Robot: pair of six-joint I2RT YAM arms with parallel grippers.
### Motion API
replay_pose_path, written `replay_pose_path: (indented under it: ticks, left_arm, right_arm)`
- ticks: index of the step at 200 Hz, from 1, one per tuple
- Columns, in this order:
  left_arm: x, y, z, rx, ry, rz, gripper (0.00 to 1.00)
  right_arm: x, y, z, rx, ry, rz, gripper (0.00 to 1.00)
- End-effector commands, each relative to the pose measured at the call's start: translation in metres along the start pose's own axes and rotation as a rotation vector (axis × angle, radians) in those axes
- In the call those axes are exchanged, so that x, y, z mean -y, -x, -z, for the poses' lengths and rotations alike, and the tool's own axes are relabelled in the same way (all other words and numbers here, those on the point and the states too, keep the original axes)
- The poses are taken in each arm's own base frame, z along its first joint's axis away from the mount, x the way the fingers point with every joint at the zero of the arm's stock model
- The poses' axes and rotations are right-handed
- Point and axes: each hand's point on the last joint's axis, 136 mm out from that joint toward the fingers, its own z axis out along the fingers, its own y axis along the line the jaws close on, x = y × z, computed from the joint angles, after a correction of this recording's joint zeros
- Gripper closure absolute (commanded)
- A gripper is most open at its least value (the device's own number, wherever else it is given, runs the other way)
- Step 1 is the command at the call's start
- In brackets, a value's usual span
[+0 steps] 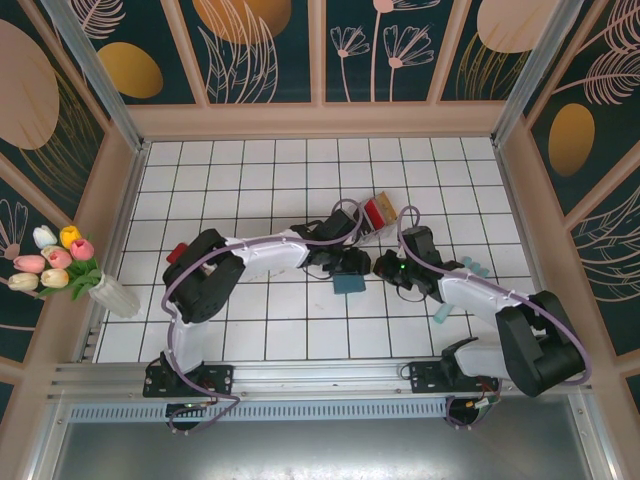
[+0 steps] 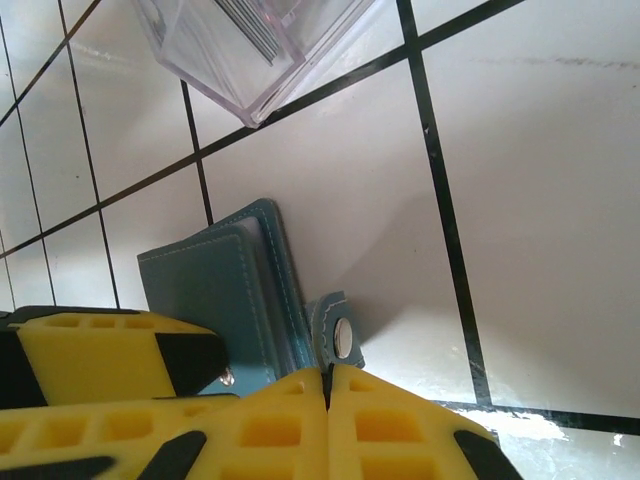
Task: Put the credit cards into the card holder
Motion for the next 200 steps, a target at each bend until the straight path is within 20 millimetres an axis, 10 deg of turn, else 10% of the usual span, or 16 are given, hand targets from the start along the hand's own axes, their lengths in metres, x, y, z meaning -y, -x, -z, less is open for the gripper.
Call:
replay_pose_path:
  ticks: [1,28,79,200]
  left_arm:
    - [0.034,0.019,0.032,0.083,-0.155,0.0,0.46]
    - [0.05,0.037,0.072,0.188,-0.197,-0.069,0.38]
    - [-0.035,0.031,0.084,0.266,0.088,0.049,0.43]
    - [-0.061,-0.002,0.021,0.088,0.085,0.086,0.56]
  right_arm:
    - [-0.007,0.007,0.004,0.021,0.025,-0.009,0.94]
    - [-0.008,0.008,0.004,0.018,0.018,-0.004,0.94]
    - [-0.012,0.01,0.004,0.009,0.026,0.008,0.94]
    - [-0.021,0.008,0.006,-0.014,0.057,0.029,0.94]
